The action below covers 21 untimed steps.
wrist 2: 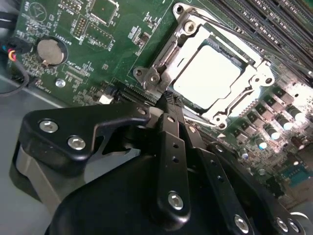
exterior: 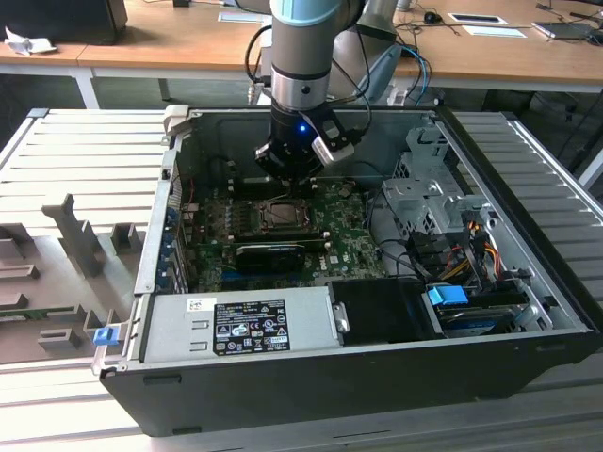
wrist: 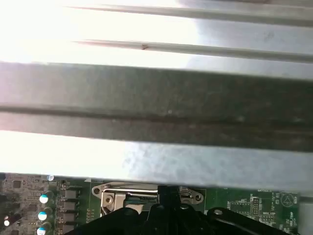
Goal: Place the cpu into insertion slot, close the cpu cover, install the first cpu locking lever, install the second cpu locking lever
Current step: 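Install the first cpu locking lever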
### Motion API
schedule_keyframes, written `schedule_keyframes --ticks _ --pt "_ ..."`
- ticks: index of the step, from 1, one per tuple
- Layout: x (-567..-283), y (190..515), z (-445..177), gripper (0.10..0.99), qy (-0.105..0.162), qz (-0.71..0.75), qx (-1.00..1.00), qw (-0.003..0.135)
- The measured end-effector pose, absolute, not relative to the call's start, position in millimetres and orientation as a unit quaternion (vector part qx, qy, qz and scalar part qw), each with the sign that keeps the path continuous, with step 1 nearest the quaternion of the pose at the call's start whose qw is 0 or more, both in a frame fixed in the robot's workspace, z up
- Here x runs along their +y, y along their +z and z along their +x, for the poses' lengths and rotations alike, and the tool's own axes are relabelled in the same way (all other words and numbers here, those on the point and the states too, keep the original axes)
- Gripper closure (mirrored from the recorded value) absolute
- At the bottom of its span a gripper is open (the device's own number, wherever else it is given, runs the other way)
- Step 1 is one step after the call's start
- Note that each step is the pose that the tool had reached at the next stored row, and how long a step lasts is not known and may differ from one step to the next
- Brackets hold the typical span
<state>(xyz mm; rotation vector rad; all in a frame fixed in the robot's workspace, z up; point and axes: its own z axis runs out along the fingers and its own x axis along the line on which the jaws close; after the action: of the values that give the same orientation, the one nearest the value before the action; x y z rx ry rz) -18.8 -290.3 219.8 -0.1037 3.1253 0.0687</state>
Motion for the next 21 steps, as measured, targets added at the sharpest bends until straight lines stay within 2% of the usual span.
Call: schedule_keyframes --ticks 8,21 --pt "-294 233 -20 0.980 0.049 -0.033 0.998 0.008" --pt "-296 241 -29 0.980 0.068 -0.033 0.997 0.008"
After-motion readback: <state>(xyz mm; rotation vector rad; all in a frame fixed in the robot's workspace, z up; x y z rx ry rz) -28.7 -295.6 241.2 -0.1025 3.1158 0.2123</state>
